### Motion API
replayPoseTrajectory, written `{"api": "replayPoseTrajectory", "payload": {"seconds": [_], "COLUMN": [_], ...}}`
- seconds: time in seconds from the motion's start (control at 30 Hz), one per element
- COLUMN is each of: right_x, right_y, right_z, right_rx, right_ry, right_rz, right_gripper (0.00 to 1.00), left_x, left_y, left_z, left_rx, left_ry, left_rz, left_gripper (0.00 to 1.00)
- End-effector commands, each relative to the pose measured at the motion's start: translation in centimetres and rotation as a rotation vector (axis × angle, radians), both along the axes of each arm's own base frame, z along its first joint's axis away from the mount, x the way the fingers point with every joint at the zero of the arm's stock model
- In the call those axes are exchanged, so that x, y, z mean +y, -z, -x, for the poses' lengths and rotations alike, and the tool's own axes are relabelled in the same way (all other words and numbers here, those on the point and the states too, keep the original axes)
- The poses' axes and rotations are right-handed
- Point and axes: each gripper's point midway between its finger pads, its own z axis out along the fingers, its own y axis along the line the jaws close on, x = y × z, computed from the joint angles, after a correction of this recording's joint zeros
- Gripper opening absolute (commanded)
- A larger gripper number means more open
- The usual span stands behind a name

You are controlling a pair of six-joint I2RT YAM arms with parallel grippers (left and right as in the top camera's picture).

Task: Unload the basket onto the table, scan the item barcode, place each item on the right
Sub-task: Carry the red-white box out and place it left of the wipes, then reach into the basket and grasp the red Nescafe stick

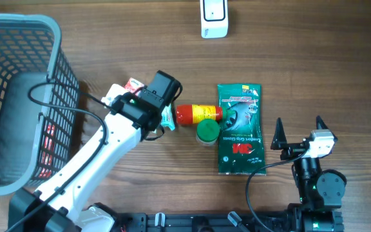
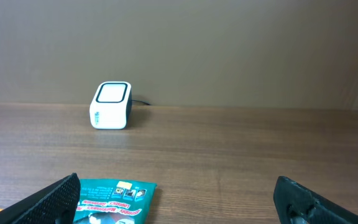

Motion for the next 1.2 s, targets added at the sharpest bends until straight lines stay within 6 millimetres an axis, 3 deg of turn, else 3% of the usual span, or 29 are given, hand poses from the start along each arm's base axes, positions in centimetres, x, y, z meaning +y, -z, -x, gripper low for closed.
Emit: {"api": "replayPoseTrajectory", "payload": {"seconds": [0.0, 0.17, 0.23, 0.3, 0.37, 0.4, 0.6, 0.63, 0.83, 0.97, 1.07, 1.17], "right_x": [-0.1, -0.2, -0.1, -0.1, -0.1, -0.1, -0.1, -0.1, -0.1, -0.2, -0.1, -0.1], "right_y": [0.0, 0.0, 0.0, 0.0, 0.0, 0.0, -0.1, 0.0, 0.0, 0.0, -0.1, 0.0], "right_z": [0.0, 0.0, 0.0, 0.0, 0.0, 0.0, 0.0, 0.0, 0.0, 0.0, 0.0, 0.0], "right_rx": [-0.003, -0.003, -0.003, -0.003, -0.003, -0.003, -0.004, -0.003, -0.003, -0.003, -0.004, -0.003], "right_ry": [0.01, 0.01, 0.01, 0.01, 0.01, 0.01, 0.01, 0.01, 0.01, 0.01, 0.01, 0.01], "right_rz": [0.01, 0.01, 0.011, 0.011, 0.01, 0.01, 0.011, 0.01, 0.01, 0.011, 0.011, 0.011], "right_gripper": [1.0, 1.0, 1.0, 1.0, 1.0, 1.0, 1.0, 1.0, 1.0, 1.0, 1.0, 1.0], "left_x": [2.3, 7.1, 10.0, 13.5, 18.5, 20.0, 26.7, 28.3, 31.0, 31.9, 31.9, 32.0], "left_y": [-10.5, -21.4, -23.9, -24.8, -23.5, -22.9, -19.7, -18.1, -11.2, -7.5, -4.3, -1.4], "left_z": [-2.8, -2.8, -2.2, -0.9, 1.8, 2.7, 5.4, 5.8, 7.5, 6.0, 4.3, 3.8], "left_rx": [-0.238, -0.475, -0.54, -0.576, -0.538, -0.522, -0.444, -0.396, -0.139, -0.018, 0.077, 0.167], "left_ry": [0.038, -0.1, -0.192, -0.321, -0.557, -0.637, -0.948, -1.016, -1.284, -1.316, -1.315, -1.344], "left_rz": [-0.077, -0.038, -0.021, 0.004, 0.04, 0.051, 0.184, 0.246, 0.4, 0.453, 0.526, 0.548], "left_gripper": [0.92, 0.97, 0.97, 0.99, 1.0, 1.0, 1.0, 0.99, 0.99, 0.98, 0.89, 0.9]}}
